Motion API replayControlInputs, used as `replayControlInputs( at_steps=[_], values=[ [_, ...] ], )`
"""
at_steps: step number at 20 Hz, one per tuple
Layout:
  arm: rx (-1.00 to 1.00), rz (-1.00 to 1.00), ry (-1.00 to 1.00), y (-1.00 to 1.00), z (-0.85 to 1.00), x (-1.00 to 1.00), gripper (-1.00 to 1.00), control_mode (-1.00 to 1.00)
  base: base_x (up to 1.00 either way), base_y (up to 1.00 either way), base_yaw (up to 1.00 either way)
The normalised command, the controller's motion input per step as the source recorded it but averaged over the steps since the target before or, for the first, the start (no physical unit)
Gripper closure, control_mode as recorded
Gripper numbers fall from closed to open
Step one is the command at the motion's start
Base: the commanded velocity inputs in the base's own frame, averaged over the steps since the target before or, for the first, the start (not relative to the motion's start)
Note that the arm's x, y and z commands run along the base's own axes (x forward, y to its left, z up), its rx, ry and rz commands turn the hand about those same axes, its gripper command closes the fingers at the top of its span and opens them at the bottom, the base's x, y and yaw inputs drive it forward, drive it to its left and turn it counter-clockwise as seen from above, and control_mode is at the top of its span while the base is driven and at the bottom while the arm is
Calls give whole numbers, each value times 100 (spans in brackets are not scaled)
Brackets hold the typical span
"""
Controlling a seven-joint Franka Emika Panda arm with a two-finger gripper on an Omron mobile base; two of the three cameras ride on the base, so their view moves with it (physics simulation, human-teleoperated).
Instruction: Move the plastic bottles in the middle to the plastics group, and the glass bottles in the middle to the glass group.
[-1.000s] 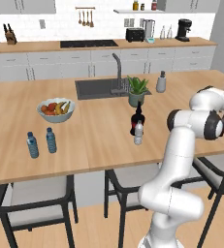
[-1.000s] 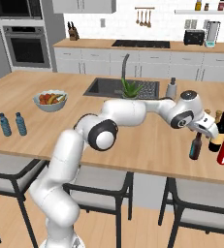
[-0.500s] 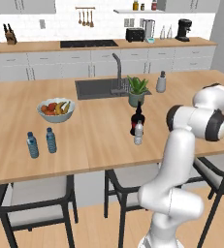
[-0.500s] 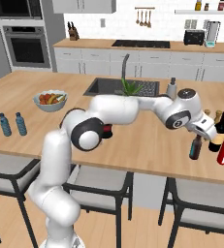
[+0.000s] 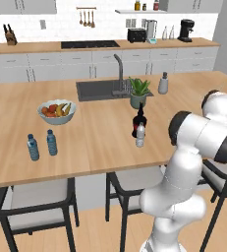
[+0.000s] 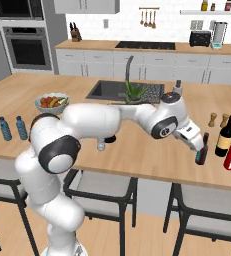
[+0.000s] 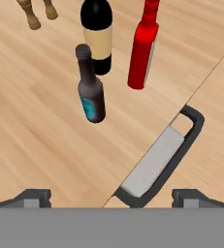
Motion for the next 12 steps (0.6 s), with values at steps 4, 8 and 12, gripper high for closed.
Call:
replayControlInputs(
  at_steps=[4, 8, 12],
  values=[
    [-1, 0, 0, 100, 13, -22, -100, -100, 0, 0, 0],
    [0, 7, 0, 100, 18, -1, -100, -100, 0, 0, 0],
    [0, 14, 0, 100, 24, 1, -100, -100, 0, 0, 0]
  ],
)
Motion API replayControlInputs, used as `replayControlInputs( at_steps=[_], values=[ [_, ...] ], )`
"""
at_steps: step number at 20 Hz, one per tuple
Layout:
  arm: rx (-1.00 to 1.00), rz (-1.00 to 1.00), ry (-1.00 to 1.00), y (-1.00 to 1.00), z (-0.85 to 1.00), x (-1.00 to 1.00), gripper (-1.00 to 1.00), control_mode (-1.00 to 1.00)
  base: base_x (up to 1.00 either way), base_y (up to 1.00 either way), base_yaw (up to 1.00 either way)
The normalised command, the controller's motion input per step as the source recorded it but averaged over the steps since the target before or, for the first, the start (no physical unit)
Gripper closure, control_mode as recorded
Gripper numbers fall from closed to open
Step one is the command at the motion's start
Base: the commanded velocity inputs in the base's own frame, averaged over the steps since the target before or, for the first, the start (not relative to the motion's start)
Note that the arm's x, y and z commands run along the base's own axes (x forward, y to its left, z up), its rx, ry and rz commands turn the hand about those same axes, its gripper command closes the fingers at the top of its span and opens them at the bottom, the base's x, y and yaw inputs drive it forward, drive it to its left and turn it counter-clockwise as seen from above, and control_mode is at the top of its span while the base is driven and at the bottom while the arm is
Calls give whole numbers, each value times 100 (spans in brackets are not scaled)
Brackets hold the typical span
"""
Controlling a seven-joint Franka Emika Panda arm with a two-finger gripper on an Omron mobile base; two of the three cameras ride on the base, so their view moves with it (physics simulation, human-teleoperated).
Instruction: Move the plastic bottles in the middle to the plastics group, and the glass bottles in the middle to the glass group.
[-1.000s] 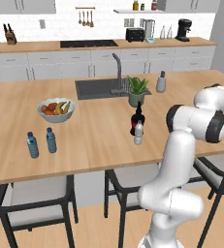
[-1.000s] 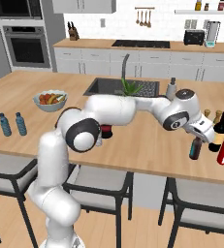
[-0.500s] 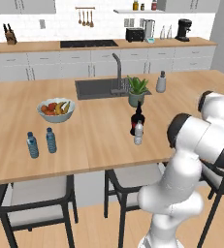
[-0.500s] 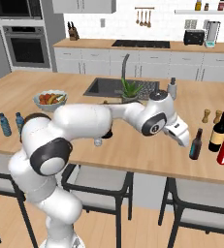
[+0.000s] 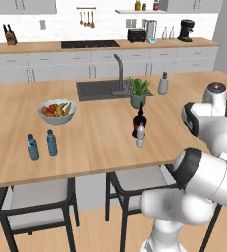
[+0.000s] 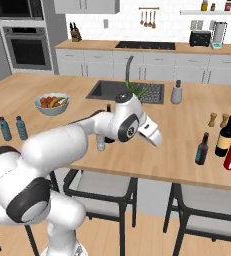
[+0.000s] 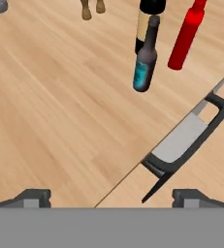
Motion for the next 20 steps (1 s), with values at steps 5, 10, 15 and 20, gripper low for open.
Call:
replayControlInputs(
  at_steps=[5, 10, 15, 20],
  values=[
    [0, 17, 3, 100, 19, 8, -100, -100, 0, 0, 0],
    [0, 25, 7, 95, 15, 18, -100, -100, 0, 0, 0],
    [0, 23, 3, 71, 12, 23, -100, -100, 0, 0, 0],
    [8, 22, 9, 36, 10, 35, -100, -100, 0, 0, 0]
  ],
)
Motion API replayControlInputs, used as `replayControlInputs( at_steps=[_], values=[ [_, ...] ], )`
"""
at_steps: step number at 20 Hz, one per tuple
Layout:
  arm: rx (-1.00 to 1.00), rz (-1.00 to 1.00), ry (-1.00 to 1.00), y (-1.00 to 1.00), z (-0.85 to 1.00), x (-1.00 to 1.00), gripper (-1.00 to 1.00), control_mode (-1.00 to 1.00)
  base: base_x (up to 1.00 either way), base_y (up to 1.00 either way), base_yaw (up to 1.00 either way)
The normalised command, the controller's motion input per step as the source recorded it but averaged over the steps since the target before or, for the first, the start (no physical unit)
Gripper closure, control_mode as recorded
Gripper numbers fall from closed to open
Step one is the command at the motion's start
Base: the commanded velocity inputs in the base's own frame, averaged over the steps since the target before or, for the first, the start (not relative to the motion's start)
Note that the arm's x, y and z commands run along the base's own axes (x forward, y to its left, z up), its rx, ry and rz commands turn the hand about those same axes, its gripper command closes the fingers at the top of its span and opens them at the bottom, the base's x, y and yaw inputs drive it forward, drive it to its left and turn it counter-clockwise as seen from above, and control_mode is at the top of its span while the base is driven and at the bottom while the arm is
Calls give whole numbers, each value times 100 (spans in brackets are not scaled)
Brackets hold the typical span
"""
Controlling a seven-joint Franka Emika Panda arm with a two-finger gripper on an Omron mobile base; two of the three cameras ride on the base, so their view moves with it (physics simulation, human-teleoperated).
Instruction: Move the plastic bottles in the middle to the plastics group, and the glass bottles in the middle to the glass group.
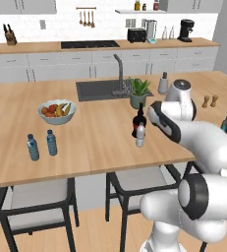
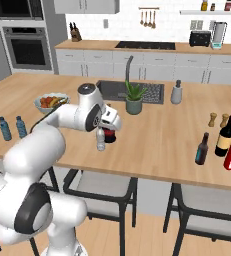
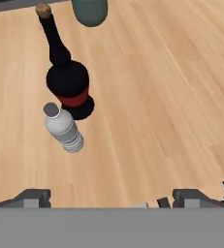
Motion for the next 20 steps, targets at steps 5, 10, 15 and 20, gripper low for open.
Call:
replayControlInputs(
  at_steps=[5, 10, 15, 20],
  values=[
    [4, 19, 6, 37, 0, 42, -100, -100, 0, 0, 0],
    [-13, 8, 1, 47, -16, 40, -100, -100, 0, 0, 0],
    [-6, 0, 1, 38, -38, 50, -100, -100, 0, 0, 0],
    [0, 0, 1, 11, -33, 32, -100, -100, 0, 0, 0]
  ],
)
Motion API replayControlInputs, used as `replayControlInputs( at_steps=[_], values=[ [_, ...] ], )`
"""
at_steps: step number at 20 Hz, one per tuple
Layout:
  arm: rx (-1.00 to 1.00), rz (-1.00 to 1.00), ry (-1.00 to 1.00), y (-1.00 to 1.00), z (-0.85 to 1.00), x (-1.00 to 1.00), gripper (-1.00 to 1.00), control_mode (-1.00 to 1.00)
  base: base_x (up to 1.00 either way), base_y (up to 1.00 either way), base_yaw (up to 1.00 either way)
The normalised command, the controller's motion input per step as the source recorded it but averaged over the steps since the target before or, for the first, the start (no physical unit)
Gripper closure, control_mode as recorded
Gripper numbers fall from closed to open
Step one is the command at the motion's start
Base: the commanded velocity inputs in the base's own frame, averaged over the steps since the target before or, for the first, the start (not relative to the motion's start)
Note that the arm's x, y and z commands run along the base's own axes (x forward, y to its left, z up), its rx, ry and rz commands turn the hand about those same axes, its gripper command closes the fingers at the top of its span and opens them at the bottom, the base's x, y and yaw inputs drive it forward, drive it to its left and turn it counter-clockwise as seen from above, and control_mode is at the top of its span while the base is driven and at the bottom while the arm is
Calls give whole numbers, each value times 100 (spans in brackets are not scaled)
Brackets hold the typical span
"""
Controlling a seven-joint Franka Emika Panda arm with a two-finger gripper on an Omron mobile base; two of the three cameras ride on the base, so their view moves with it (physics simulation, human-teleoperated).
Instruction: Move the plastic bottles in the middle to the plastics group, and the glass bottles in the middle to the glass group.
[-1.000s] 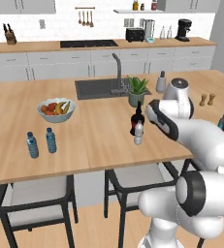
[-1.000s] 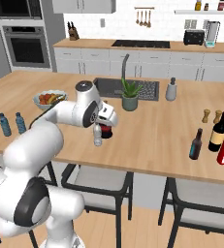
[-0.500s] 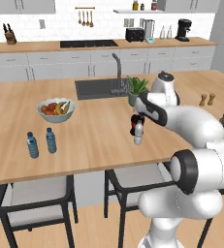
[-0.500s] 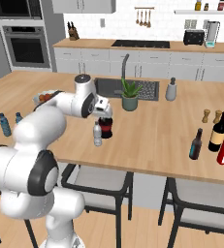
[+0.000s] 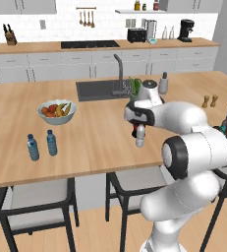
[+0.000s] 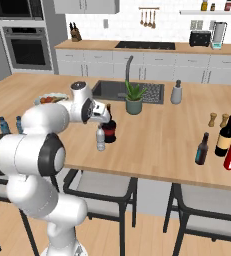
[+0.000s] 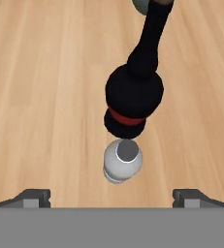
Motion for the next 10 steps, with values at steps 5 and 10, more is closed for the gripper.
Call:
replayControlInputs(
  at_steps=[5, 10],
  values=[
    [0, 3, 0, -8, -34, 15, -100, -100, 0, 0, 0],
    [0, 4, 0, -22, -41, 9, -100, -100, 0, 0, 0]
  ],
)
